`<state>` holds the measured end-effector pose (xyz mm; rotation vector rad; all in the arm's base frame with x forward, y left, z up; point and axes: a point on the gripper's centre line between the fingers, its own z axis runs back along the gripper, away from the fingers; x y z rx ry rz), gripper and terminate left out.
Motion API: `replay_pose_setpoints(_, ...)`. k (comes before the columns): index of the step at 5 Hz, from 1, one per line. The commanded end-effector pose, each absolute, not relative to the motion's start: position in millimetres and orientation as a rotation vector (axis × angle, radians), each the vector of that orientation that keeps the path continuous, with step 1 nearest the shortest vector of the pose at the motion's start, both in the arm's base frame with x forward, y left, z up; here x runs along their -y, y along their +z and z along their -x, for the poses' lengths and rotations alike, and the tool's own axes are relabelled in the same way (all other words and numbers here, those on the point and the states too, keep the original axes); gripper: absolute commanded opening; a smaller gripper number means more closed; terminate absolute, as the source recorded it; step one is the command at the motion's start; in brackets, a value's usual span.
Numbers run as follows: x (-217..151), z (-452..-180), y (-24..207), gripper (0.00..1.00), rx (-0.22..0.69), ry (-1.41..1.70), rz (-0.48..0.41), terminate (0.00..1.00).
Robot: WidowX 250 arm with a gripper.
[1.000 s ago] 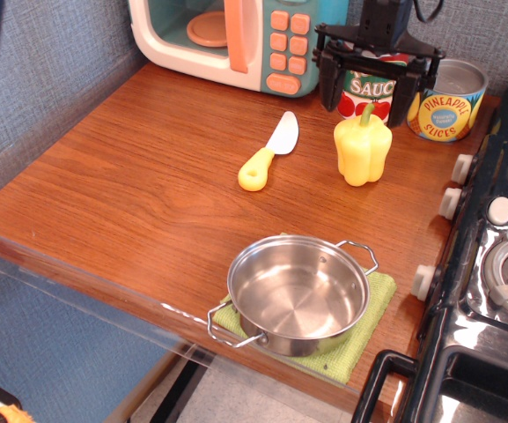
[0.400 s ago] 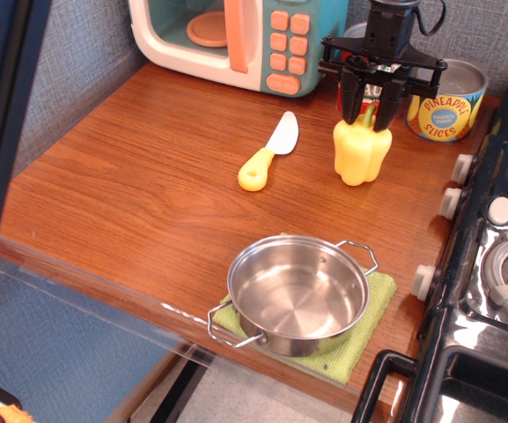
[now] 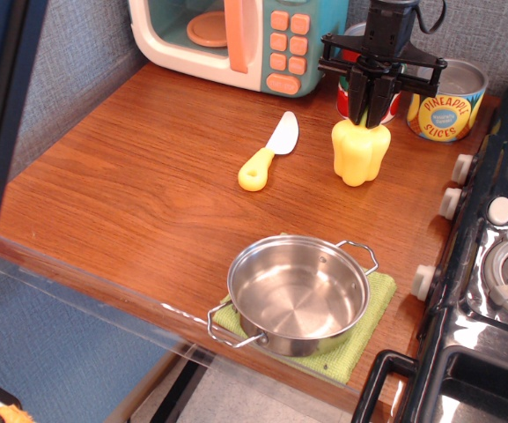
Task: PLACE THE YELLOW CAPSICUM NEAR OVEN
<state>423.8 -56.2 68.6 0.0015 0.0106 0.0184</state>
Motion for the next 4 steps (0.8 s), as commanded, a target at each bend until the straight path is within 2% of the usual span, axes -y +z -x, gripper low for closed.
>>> replay_pose_setpoints(1,5,-406,146,0.0,0.163,0.1,0.047,0.0)
replay_pose_setpoints(2,-37,-388,155,0.0,0.183,0.154,0.037,0.0)
replay_pose_setpoints(3,-79,-374,151,0.0,0.171,0.204,-0.017,0.0)
replay_pose_setpoints(4,-113,-373,136,0.0,0.137,0.257,-0.035,0.0)
